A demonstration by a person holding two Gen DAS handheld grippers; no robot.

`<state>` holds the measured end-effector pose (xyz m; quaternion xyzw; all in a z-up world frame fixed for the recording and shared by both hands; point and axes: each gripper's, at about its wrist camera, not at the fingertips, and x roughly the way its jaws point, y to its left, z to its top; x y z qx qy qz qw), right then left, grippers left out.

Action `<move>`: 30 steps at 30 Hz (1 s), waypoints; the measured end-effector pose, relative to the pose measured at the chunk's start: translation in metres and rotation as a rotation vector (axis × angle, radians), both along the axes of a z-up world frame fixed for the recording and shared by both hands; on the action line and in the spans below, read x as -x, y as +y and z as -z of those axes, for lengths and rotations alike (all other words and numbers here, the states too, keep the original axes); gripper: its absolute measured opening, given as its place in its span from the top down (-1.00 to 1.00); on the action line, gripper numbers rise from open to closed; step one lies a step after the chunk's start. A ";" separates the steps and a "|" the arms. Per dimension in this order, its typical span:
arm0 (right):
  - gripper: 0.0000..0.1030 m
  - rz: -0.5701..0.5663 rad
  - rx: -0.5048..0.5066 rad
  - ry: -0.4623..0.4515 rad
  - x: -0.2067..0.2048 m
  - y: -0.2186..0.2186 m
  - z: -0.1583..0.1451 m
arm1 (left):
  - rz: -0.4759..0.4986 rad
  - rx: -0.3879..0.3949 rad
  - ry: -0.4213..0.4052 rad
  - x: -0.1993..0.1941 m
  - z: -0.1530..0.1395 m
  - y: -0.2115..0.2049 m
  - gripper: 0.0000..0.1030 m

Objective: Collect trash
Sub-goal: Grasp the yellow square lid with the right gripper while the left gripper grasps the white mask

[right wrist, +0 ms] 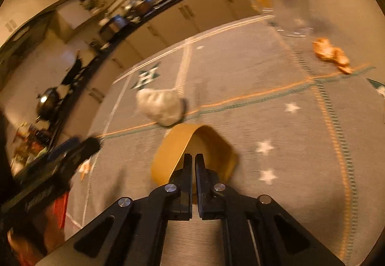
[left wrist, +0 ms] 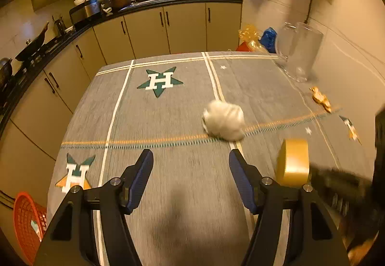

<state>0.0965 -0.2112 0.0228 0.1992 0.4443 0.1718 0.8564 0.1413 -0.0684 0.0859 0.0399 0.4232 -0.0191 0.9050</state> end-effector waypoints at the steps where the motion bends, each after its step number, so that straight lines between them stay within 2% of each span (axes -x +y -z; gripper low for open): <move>1: 0.90 -0.028 -0.001 0.005 -0.001 0.005 0.000 | -0.007 0.009 0.000 -0.006 -0.001 0.002 -0.25; 3: 0.90 -0.034 -0.018 0.007 0.000 0.006 0.000 | -0.018 0.026 -0.001 -0.015 -0.001 0.006 -0.26; 7: 0.90 0.065 -0.028 -0.023 0.003 -0.011 -0.009 | -0.027 0.053 0.013 -0.037 0.004 0.009 -0.27; 12: 0.84 0.148 -0.081 0.042 0.000 -0.030 0.002 | -0.019 0.103 0.072 -0.070 0.021 0.005 -0.27; 13: 0.78 0.153 -0.100 0.062 -0.002 -0.033 0.005 | -0.012 0.118 0.081 -0.074 0.024 0.003 -0.27; 15: 0.53 0.157 -0.119 0.081 -0.003 -0.039 0.009 | 0.008 0.140 0.092 -0.081 0.031 -0.002 -0.29; 16: 0.28 0.162 -0.136 0.084 -0.004 -0.041 0.010 | 0.015 0.136 0.093 -0.084 0.034 -0.006 -0.34; 17: 0.11 0.163 -0.146 0.084 -0.004 -0.044 0.011 | 0.021 0.120 0.093 -0.087 0.037 -0.010 -0.35; 19: 0.09 0.166 -0.147 0.080 -0.003 -0.043 0.010 | 0.039 0.114 0.086 -0.092 0.042 -0.016 -0.40; 24: 0.09 0.166 -0.137 0.084 -0.003 -0.039 0.012 | 0.058 0.153 0.107 -0.106 0.053 -0.024 -0.40; 26: 0.09 0.171 -0.139 0.091 -0.003 -0.039 0.015 | 0.075 0.181 0.126 -0.111 0.059 -0.027 -0.22; 27: 0.09 0.170 -0.135 0.093 -0.003 -0.038 0.015 | 0.087 0.199 0.140 -0.113 0.061 -0.028 -0.04; 28: 0.09 0.169 -0.127 0.094 -0.004 -0.036 0.016 | 0.098 0.222 0.156 -0.115 0.063 -0.030 0.03; 29: 0.09 0.171 -0.122 0.093 -0.004 -0.036 0.016 | 0.104 0.233 0.162 -0.116 0.064 -0.033 0.19; 30: 0.09 0.172 -0.118 0.094 -0.006 -0.034 0.015 | 0.109 0.227 0.159 -0.115 0.064 -0.036 0.22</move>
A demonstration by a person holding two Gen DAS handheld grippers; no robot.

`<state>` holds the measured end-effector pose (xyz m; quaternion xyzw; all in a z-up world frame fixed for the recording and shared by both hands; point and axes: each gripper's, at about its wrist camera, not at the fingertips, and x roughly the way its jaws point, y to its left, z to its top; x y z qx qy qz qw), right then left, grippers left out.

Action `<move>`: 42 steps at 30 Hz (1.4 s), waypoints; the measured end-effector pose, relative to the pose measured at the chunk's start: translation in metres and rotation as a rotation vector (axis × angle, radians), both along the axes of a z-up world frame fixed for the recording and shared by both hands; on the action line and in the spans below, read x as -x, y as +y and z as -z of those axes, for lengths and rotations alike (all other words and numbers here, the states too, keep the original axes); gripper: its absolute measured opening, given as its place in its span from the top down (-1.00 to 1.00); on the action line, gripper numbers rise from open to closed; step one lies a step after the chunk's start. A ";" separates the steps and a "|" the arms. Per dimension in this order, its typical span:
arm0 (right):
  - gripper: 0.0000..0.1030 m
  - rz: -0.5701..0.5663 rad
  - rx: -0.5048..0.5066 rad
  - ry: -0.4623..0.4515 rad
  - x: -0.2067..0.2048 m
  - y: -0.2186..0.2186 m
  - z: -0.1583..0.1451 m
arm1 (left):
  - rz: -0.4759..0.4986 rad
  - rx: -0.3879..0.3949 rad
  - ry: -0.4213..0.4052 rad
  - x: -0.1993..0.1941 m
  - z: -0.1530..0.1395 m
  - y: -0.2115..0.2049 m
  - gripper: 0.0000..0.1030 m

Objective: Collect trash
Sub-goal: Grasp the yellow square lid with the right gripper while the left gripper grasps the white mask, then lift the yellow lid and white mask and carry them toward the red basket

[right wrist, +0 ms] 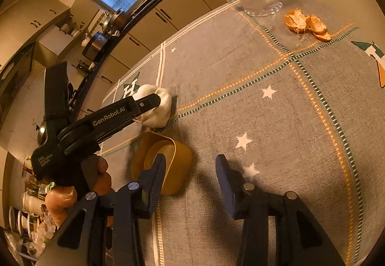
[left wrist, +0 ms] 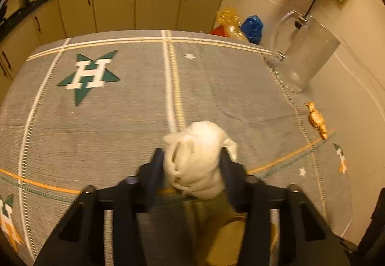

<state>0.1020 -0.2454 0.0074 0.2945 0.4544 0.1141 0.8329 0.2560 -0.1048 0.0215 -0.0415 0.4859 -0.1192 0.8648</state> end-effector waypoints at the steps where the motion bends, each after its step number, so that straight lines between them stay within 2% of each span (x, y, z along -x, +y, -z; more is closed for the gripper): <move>1: 0.09 -0.001 0.003 0.001 0.000 0.001 0.000 | 0.007 -0.024 -0.014 0.002 -0.001 -0.004 0.24; 4: 0.09 0.007 0.011 0.009 -0.002 0.000 0.002 | 0.029 -0.045 -0.041 0.009 -0.005 -0.009 0.46; 7: 0.09 0.002 0.017 0.013 -0.004 0.001 0.004 | 0.010 -0.019 -0.039 0.017 -0.011 0.004 0.50; 13: 0.11 -0.039 0.083 -0.012 -0.013 0.023 0.003 | -0.029 -0.025 -0.119 0.052 -0.039 0.035 0.50; 14: 0.21 -0.048 0.108 -0.017 -0.014 0.028 0.003 | -0.035 -0.042 -0.143 0.062 -0.045 0.038 0.50; 19: 0.46 -0.073 0.217 -0.040 -0.017 0.047 0.006 | -0.063 -0.109 -0.232 0.098 -0.061 0.043 0.50; 22: 0.80 -0.077 0.334 -0.056 -0.015 0.058 0.004 | -0.073 -0.130 -0.267 0.117 -0.069 0.047 0.50; 28: 0.83 -0.118 0.454 -0.117 0.000 0.072 -0.006 | -0.102 -0.144 -0.321 0.156 -0.077 0.058 0.49; 35: 0.84 -0.146 0.469 -0.237 0.025 0.089 -0.027 | -0.154 -0.171 -0.363 0.193 -0.087 0.082 0.49; 42: 0.84 -0.199 0.470 -0.259 0.034 0.108 -0.028 | -0.207 -0.185 -0.375 0.225 -0.087 0.105 0.49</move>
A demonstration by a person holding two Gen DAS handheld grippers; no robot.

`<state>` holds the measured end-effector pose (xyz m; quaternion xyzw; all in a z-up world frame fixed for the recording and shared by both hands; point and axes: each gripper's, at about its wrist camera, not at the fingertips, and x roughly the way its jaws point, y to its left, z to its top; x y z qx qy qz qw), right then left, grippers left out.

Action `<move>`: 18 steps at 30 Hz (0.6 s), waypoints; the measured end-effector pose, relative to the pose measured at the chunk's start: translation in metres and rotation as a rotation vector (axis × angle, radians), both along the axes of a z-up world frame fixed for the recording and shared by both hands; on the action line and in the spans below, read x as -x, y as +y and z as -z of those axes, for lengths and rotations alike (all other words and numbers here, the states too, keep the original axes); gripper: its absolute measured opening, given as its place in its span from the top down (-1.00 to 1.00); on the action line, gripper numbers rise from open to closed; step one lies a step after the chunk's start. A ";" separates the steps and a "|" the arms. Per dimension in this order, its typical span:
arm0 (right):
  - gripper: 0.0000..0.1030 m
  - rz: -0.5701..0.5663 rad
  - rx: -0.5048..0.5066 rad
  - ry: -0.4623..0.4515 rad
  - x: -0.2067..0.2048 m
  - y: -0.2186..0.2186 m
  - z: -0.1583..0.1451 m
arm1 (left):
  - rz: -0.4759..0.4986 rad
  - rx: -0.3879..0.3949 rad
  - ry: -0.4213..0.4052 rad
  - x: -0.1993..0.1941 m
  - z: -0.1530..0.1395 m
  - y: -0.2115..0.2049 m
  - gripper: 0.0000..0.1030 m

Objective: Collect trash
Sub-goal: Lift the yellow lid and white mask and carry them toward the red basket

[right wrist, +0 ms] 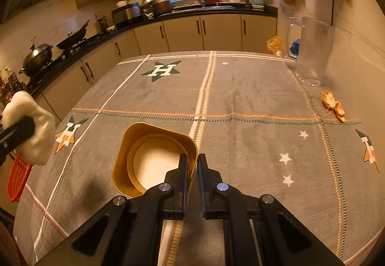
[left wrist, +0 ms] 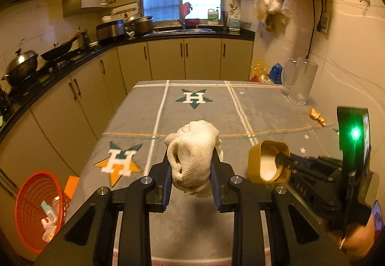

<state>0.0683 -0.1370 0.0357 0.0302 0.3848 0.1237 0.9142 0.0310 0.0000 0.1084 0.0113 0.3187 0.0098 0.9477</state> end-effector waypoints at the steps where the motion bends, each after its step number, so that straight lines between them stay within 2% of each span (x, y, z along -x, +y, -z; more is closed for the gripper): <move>1: 0.84 -0.009 -0.003 -0.002 0.002 0.002 -0.001 | -0.006 -0.007 0.001 0.004 0.002 0.002 0.49; 9: 0.84 -0.063 0.002 -0.037 0.016 0.018 -0.005 | -0.055 0.009 0.024 0.038 0.013 0.025 0.49; 15: 0.84 -0.079 -0.019 0.014 0.021 0.027 -0.002 | -0.070 0.024 0.031 0.057 0.015 0.034 0.49; 18: 0.84 -0.082 -0.012 -0.007 0.034 0.029 -0.009 | -0.071 0.026 0.032 0.065 0.016 0.037 0.49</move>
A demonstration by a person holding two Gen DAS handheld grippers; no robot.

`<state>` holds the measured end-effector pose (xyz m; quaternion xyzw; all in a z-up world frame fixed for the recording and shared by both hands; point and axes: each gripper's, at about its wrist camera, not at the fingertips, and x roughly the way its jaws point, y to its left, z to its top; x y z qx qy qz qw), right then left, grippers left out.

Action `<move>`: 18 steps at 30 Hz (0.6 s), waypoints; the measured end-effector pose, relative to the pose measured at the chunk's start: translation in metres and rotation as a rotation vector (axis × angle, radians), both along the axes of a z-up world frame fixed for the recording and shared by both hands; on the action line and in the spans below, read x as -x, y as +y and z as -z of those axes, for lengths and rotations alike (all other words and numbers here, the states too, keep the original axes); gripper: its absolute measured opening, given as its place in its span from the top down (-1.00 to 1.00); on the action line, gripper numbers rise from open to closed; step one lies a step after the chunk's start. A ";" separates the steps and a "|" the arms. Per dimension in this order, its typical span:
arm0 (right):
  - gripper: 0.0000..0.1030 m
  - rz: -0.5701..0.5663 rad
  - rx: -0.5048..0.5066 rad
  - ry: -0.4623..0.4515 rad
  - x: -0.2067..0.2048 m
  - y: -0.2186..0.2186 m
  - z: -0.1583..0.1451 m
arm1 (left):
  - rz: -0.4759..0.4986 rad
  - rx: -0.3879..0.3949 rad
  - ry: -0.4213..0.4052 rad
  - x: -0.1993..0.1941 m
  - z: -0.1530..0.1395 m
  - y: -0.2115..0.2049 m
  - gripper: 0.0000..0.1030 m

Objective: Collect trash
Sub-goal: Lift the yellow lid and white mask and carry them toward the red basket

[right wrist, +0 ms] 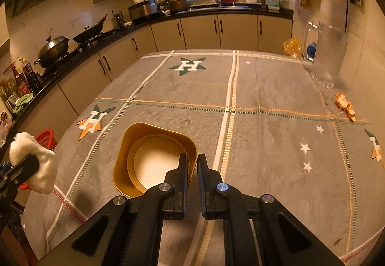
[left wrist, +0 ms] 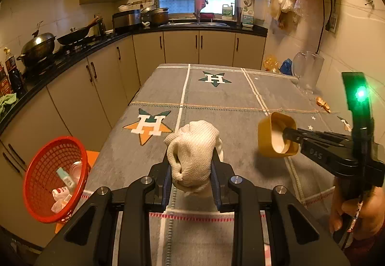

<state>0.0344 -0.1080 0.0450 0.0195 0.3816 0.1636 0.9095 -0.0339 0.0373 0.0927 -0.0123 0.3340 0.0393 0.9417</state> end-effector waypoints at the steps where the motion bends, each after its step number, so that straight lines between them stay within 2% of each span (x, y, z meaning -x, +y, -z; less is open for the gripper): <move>1: 0.84 0.000 0.000 -0.004 0.004 -0.001 -0.001 | 0.001 0.005 0.002 0.003 0.001 0.002 0.49; 10: 0.83 0.004 -0.045 0.000 0.036 -0.007 -0.007 | -0.006 0.023 0.005 0.017 0.007 0.011 0.49; 18: 0.83 -0.014 -0.040 0.004 0.048 0.001 -0.006 | -0.011 0.031 -0.002 0.020 0.007 0.016 0.49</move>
